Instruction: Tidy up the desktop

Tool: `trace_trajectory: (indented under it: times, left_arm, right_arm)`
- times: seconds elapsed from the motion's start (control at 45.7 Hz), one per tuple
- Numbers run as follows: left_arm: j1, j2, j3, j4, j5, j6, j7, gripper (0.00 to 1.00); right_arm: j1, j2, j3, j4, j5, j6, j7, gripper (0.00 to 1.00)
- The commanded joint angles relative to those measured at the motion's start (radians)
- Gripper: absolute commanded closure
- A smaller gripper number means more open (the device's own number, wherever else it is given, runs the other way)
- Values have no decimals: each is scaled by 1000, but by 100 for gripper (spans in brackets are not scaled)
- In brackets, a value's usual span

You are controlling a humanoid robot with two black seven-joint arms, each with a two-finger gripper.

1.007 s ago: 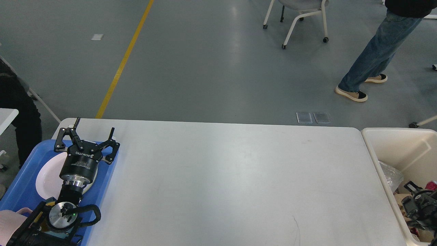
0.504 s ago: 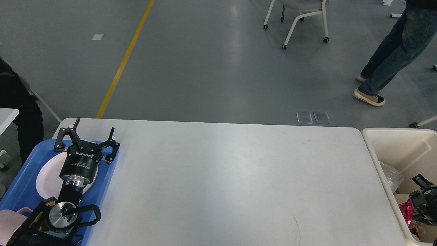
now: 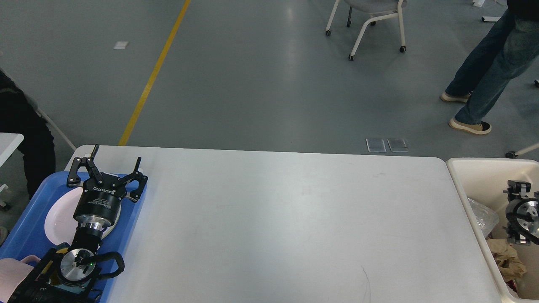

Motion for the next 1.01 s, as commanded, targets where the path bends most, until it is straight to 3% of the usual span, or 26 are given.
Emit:
trace_trajectory:
  times: [0.0,0.109,0.153,0.197,0.328,0.372,0.416,0.525,0.985]
  left_arm:
    - [0,0,0,0,0,0,0,4]
    - [0,0,0,0,0,0,-2,3]
    - [0,0,0,0,0,0,-2,4]
    - [0,0,0,0,0,0,-2,4]
    - [0,0,0,0,0,0,-2,4]
    - [0,0,0,0,0,0,-2,4]
    - [2,0,0,0,0,0,-2,4]
    - [0,0,0,0,0,0,-2,4]
    - [0,0,0,0,0,0,0,4]
  right_arm:
    - [-12,-41,394,149,0,5,1,0]
    - [-55,-29,592,207,-10,31,11,0]
    - [-74,-18,640,239,-36,42,46,0]
    - [-101,-11,672,278,-73,54,130,0]
    - [-206,26,705,378,-178,69,553,0]
    - [-239,34,705,405,-207,78,644,0]
    - [-278,46,705,433,-230,89,696,0]
    - [-348,84,705,483,-254,95,732,0]
    - [-362,150,705,427,-253,80,739,0]
